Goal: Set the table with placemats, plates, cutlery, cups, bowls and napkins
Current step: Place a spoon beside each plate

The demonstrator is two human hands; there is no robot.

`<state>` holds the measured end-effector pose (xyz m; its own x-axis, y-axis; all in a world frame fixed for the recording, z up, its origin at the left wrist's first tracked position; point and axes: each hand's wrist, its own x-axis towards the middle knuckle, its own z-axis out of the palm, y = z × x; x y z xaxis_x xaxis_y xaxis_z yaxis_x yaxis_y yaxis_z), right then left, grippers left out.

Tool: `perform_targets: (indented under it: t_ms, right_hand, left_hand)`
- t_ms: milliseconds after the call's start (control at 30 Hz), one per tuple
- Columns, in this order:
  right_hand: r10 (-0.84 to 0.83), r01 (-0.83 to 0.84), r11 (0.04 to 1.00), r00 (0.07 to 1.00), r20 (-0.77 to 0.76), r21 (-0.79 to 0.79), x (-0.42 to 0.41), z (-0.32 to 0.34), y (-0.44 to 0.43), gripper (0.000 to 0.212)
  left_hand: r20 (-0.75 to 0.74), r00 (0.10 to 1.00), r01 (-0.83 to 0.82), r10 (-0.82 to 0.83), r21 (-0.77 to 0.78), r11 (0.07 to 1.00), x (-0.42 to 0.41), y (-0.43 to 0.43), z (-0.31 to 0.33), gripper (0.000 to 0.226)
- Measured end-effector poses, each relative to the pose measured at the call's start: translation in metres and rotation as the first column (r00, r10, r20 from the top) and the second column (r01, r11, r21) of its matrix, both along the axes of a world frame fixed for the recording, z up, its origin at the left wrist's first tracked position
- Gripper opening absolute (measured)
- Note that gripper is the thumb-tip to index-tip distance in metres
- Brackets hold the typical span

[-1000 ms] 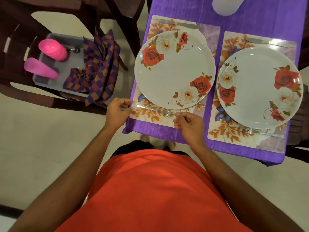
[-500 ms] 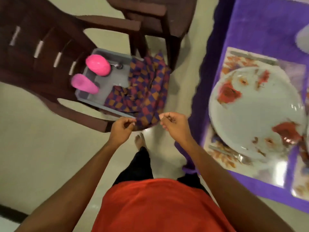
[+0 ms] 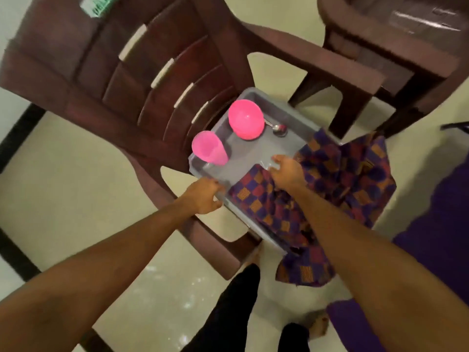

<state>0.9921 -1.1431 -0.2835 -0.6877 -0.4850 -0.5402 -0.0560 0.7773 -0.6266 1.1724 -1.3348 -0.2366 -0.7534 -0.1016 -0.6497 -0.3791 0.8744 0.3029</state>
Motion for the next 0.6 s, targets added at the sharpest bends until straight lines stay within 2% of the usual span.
perform_targets:
  t_ms: [67,133,267,400,500,600]
  right_hand:
    - [0.115,-0.109,0.992,0.989,-0.097,0.071,-0.037,-0.021,-0.024,0.042]
    - [0.234,-0.206,0.968,0.946,-0.223,0.142,-0.069,-0.04,-0.043,0.037]
    - [0.378,-0.32,0.923,0.859,-0.344,0.215,-0.106,-0.07,-0.073,0.039]
    - [0.375,-0.254,0.907,0.847,-0.375,0.335,-0.105,-0.09,-0.095,0.032]
    - [0.391,-0.184,0.882,0.799,-0.457,0.434,-0.092,-0.099,-0.1,0.029]
    - [0.352,-0.105,0.876,0.806,-0.476,0.47,-0.089,-0.103,-0.099,0.031]
  left_hand:
    - [0.018,0.993,0.12,-0.121,0.058,0.991,-0.012,-0.004,-0.018,0.034]
    - [0.053,0.977,0.199,-0.205,0.113,0.974,-0.02,-0.006,-0.031,0.035]
    - [0.042,0.973,0.217,-0.227,0.162,0.963,-0.025,-0.012,-0.05,0.036]
    - [0.074,0.979,0.178,-0.192,0.168,0.97,-0.03,-0.015,-0.061,0.037]
    - [0.085,0.981,0.157,-0.175,0.182,0.971,-0.032,-0.014,-0.063,0.038]
    - [0.095,0.982,0.142,-0.163,0.19,0.971,-0.032,-0.014,-0.062,0.039]
